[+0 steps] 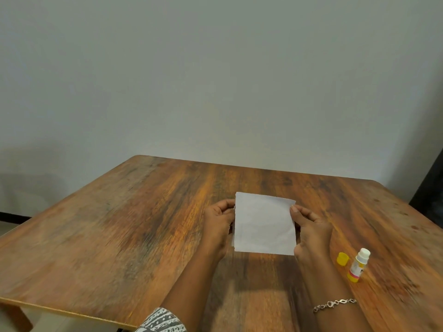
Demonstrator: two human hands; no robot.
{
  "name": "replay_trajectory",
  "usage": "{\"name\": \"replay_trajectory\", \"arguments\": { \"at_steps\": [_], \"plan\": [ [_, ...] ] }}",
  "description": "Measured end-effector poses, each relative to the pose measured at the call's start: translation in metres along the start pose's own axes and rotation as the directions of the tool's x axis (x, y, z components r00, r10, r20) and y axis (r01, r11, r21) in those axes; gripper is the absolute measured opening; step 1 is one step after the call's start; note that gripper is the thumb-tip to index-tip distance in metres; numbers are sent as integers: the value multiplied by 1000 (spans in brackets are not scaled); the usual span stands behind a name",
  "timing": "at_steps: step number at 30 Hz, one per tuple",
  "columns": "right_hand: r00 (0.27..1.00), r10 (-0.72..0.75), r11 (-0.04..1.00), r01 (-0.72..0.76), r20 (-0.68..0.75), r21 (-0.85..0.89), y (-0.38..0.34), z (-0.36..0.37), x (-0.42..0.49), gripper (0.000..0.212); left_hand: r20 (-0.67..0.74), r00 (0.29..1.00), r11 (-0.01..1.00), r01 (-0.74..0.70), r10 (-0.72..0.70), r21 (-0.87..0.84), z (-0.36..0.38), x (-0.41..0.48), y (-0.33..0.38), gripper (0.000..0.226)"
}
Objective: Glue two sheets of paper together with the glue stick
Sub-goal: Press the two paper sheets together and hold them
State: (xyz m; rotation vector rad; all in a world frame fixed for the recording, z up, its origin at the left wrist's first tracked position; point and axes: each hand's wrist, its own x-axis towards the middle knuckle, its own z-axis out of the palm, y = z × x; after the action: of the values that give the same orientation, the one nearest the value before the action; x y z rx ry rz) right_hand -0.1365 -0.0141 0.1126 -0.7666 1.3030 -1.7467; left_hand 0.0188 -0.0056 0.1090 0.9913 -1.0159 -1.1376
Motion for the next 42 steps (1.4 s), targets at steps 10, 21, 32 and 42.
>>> {"name": "replay_trajectory", "arguments": {
  "at_steps": [10, 21, 32, 42],
  "plan": [
    [1000, -16, 999, 16, -5, -46, 1, 1, 1, 3, 13, 1000, 1000, -4, 4, 7, -1, -1, 1, 24],
    [999, -6, 997, 4, -33, -72, 4, 4, 3, 9, 22, 998, 999, -54, 54, 4, -1, -4, 3, 24],
    [1000, -26, 994, 25, -3, -107, 0, 6, 0, 13, 102, 976, 979, -183, 191, -85, -1, 2, 13, 23],
    [1000, 10, 998, -8, 21, -67, -3, 6, -4, 16, 42, 976, 976, -216, 215, 19, -3, 4, 10, 10]
  ]
}}
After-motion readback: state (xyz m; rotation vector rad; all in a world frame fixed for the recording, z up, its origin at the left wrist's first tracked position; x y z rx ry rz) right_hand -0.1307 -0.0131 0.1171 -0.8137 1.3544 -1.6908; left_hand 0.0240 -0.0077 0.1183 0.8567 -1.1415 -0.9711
